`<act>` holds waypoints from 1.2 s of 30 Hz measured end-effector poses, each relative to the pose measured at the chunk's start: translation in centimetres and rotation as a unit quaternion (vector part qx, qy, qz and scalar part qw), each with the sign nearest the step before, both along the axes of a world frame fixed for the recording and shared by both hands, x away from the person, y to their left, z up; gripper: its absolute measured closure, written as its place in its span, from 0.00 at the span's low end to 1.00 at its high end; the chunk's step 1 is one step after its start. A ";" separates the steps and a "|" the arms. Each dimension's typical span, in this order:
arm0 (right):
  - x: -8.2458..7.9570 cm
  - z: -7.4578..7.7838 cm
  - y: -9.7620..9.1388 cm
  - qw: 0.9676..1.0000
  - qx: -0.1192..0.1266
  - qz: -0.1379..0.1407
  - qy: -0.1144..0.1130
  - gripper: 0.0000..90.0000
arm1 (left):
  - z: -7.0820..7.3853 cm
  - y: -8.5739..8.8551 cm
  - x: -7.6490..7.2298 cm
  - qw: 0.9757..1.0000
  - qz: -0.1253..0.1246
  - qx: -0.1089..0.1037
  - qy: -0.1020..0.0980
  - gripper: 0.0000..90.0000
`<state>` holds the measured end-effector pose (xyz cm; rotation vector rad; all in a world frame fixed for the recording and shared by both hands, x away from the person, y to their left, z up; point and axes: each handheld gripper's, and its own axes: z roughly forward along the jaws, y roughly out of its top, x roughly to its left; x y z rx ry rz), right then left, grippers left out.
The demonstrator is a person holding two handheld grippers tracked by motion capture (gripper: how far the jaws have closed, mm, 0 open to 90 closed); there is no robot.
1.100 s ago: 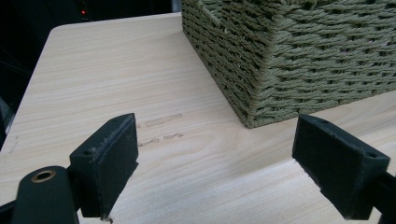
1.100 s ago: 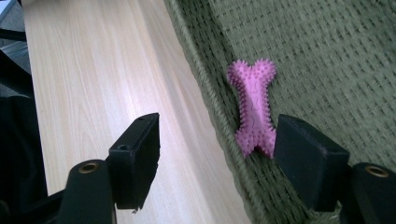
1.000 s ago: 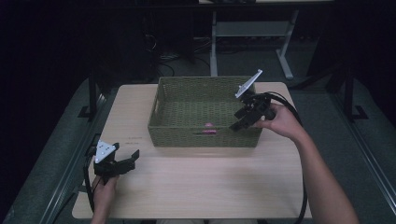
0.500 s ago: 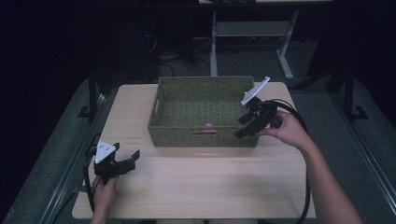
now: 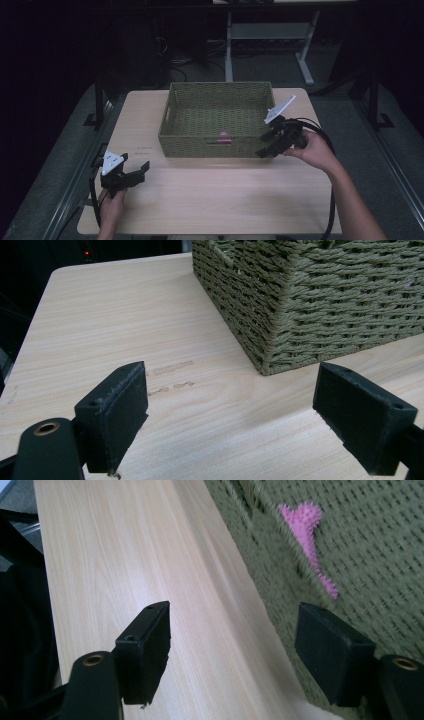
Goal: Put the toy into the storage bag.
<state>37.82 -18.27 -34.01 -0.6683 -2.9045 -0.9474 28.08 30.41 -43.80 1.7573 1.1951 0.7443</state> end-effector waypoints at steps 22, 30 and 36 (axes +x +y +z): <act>-2.8 -3.7 -1.9 1.000 0.009 -0.012 0.012 0.33 | -0.1 0.0 0.0 1.000 0.000 0.003 0.000 0.15; -4.2 -5.2 -3.1 0.999 0.015 -0.023 0.016 0.33 | -0.1 0.0 0.0 1.000 0.000 0.003 0.000 0.15; -5.0 -6.3 -3.9 0.999 0.016 -0.033 0.018 0.33 | -0.1 0.0 0.0 1.000 0.001 0.002 -0.001 0.15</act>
